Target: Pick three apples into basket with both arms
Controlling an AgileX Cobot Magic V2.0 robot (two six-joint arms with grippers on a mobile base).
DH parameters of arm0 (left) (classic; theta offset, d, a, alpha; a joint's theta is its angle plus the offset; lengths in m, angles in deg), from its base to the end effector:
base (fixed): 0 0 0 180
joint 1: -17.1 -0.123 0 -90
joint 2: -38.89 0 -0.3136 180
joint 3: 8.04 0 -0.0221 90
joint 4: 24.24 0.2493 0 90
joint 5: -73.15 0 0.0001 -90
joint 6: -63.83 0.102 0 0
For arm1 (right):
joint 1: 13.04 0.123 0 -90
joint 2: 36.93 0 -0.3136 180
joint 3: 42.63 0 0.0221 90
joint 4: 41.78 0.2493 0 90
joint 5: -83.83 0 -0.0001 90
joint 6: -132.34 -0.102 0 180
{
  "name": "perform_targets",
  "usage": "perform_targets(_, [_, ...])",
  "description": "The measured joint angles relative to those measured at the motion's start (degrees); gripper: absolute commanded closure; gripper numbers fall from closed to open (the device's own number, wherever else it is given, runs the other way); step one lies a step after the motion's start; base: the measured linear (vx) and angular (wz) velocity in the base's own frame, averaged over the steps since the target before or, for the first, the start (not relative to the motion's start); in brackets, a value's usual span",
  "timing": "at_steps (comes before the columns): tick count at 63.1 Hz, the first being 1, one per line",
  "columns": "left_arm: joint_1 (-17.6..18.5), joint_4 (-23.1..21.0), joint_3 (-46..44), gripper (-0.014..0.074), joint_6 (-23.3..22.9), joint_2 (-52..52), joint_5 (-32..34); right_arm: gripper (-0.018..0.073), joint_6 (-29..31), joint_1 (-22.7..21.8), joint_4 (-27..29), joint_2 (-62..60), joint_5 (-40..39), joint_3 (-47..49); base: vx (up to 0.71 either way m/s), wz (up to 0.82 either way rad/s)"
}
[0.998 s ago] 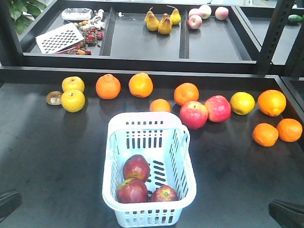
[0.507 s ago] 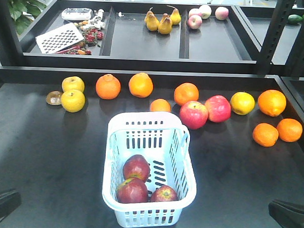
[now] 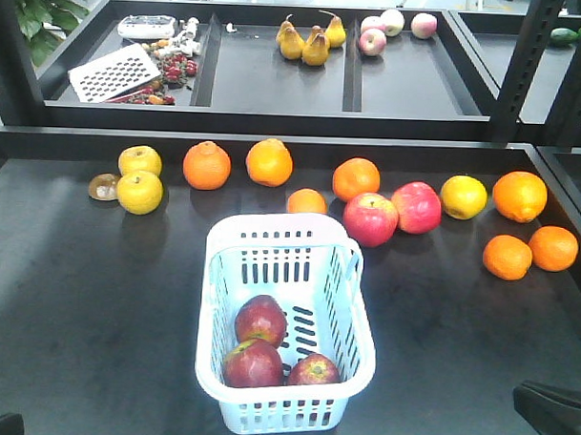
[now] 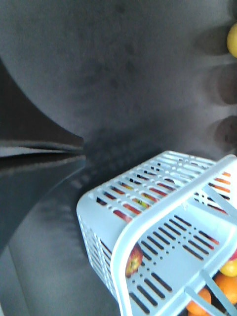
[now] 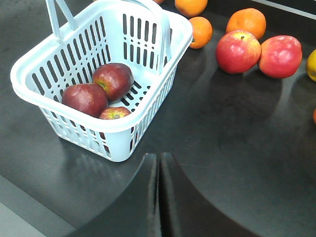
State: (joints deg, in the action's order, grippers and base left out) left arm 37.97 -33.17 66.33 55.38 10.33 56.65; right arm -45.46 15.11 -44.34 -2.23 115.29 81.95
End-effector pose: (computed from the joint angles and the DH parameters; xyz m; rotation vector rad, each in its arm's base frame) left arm 0.0557 -0.0261 0.1888 0.0983 2.1095 -0.4459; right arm 0.0702 0.0349 0.2697 -0.5831 2.0479 0.2210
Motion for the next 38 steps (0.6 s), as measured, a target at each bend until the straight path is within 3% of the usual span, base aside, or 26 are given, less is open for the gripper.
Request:
perform_targets(9, [0.0,0.8,4.5,0.0603,-0.1,1.0,4.0,0.0564,0.0,0.0,0.0,0.0,0.0,0.0,0.0,0.0])
perform_targets(21, [-0.9,3.8,4.9,0.0603,-0.3,8.5,4.3,0.0564,0.0,0.0,0.0,0.0,0.0,0.0,0.0,0.0])
perform_targets(38, [-12.1,10.3,4.9,0.0603,-0.3,19.3,1.6,0.0564,0.0,0.0,0.0,0.0,0.0,0.0,0.0,0.0])
